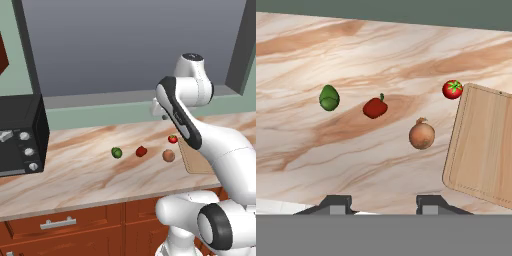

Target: Place the avocado, onion, tomato, and bell pepper on the cutting board.

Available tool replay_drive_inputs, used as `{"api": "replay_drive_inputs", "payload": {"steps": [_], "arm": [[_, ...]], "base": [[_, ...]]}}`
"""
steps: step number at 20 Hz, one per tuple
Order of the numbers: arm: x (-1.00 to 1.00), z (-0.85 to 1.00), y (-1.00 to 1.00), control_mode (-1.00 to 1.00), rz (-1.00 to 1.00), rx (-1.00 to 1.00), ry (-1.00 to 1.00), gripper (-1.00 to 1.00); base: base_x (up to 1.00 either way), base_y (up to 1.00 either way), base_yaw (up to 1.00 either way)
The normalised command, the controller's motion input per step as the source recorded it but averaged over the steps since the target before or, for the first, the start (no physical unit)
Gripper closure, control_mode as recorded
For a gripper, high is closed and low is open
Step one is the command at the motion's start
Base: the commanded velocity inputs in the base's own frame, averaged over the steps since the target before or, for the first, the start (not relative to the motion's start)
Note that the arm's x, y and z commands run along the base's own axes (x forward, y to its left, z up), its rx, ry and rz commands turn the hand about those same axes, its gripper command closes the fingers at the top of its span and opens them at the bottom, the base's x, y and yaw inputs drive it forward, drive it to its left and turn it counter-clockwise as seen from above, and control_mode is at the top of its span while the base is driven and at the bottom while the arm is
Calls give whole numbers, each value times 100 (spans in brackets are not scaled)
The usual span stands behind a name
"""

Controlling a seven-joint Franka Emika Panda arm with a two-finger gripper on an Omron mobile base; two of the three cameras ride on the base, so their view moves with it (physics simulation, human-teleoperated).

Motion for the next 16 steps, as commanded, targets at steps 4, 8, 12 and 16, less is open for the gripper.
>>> {"api": "replay_drive_inputs", "payload": {"steps": [4, 8, 12, 16], "arm": [[-17, -2, 0, -100, 0, 0, 0, -100], [-36, -22, -1, -100, 0, 0, 0, -100], [-28, -31, -2, -100, 0, 0, 1, -100], [0, -30, -12, -100, 0, 0, 7, -100]], "base": [[0, 0, 0], [0, 0, 0], [0, 0, 0], [0, 0, 0]]}}
